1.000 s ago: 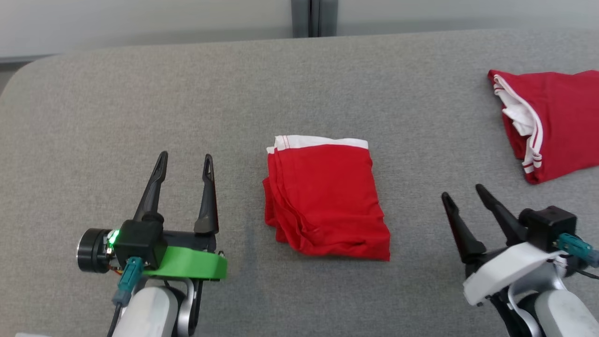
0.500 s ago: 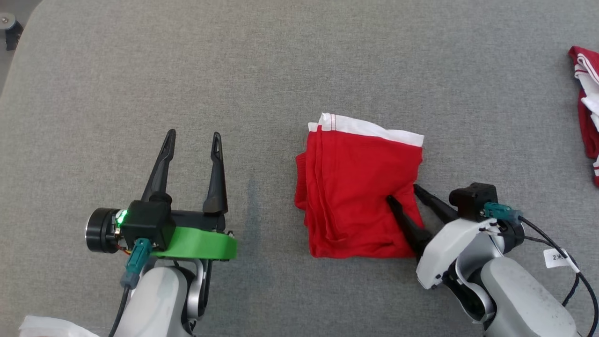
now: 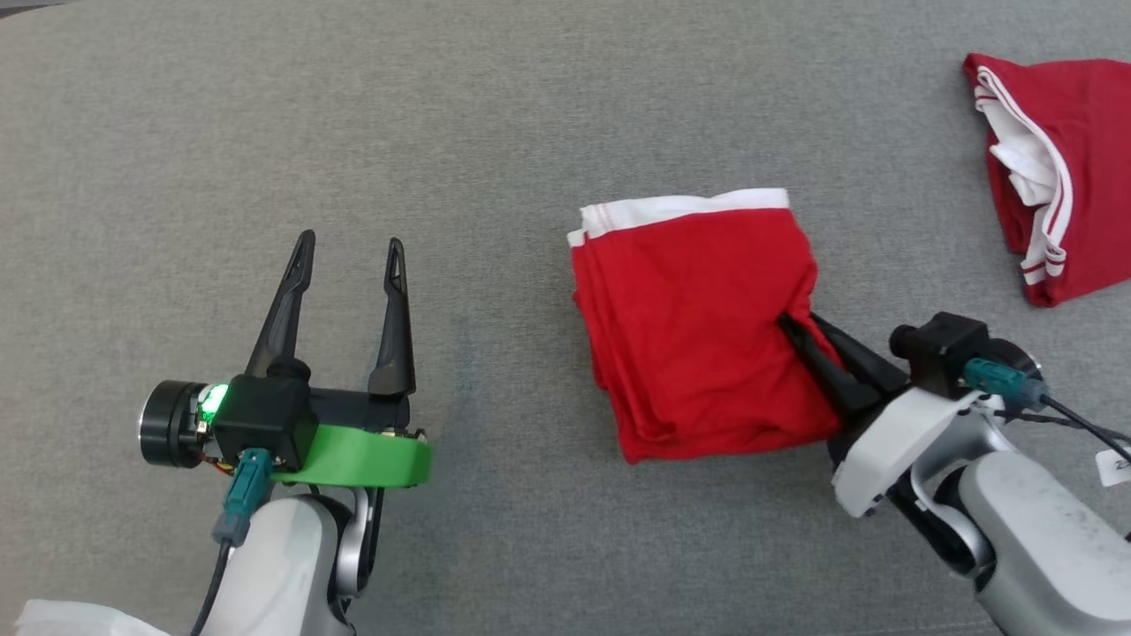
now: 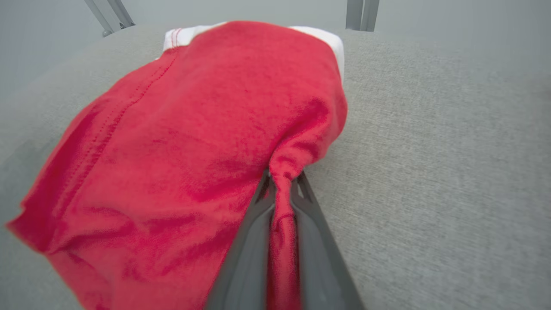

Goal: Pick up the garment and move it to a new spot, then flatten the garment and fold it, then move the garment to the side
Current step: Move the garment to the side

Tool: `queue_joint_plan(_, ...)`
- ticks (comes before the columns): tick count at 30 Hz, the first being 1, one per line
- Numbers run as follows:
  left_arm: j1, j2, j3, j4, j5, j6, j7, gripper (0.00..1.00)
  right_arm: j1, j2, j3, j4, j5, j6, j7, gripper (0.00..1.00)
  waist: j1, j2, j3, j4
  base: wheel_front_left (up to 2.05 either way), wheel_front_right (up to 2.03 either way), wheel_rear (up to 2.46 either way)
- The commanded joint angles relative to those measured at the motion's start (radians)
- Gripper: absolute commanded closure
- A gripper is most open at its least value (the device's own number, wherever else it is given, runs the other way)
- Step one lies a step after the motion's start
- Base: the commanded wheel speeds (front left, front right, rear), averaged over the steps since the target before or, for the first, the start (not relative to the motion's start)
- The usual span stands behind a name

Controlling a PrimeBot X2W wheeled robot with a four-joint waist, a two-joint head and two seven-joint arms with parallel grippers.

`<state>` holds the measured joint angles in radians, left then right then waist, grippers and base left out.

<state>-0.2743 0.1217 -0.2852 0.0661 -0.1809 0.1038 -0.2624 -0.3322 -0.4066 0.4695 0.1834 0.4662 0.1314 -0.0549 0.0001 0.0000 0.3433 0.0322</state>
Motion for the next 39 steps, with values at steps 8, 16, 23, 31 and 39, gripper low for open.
queue_joint_plan(8, -0.087, 0.01, -0.026, -0.009, 0.036, -0.026, -0.002, 0.0, -0.095, -0.194, -0.099, -0.006, 0.017, -0.001, 0.003, 1.0, -0.0001, 0.0, 0.088, -0.161, 0.0, 0.0, 0.0)
queue_joint_plan(16, -0.181, 0.009, -0.064, -0.026, 0.066, -0.044, 0.01, 0.0, -0.303, -0.33, -0.096, 0.135, 0.07, -0.001, -0.036, 1.0, -0.0001, 0.0, 0.201, -0.171, 0.0, 0.0, 0.0)
queue_joint_plan(23, -0.246, 0.0, -0.106, -0.028, 0.091, -0.059, 0.014, 0.0, -0.423, -0.45, -0.118, 0.318, 0.097, -0.002, -0.073, 1.0, -0.0001, 0.0, 0.27, -0.138, 0.0, 0.0, 0.0)
queue_joint_plan(31, -0.262, -0.005, -0.125, -0.007, 0.091, -0.062, 0.008, 0.0, -0.467, -0.416, -0.137, 0.499, 0.138, -0.002, -0.145, 0.0, -0.0001, 0.0, 0.273, -0.135, 0.0, 0.0, 0.0)
queue_joint_plan(39, -0.198, 0.01, -0.109, 0.027, 0.062, -0.044, 0.004, 0.0, -0.32, -0.297, -0.255, 0.475, 0.173, -0.001, -0.211, 0.0, -0.0001, 0.0, 0.168, -0.178, 0.0, 0.0, 0.0)
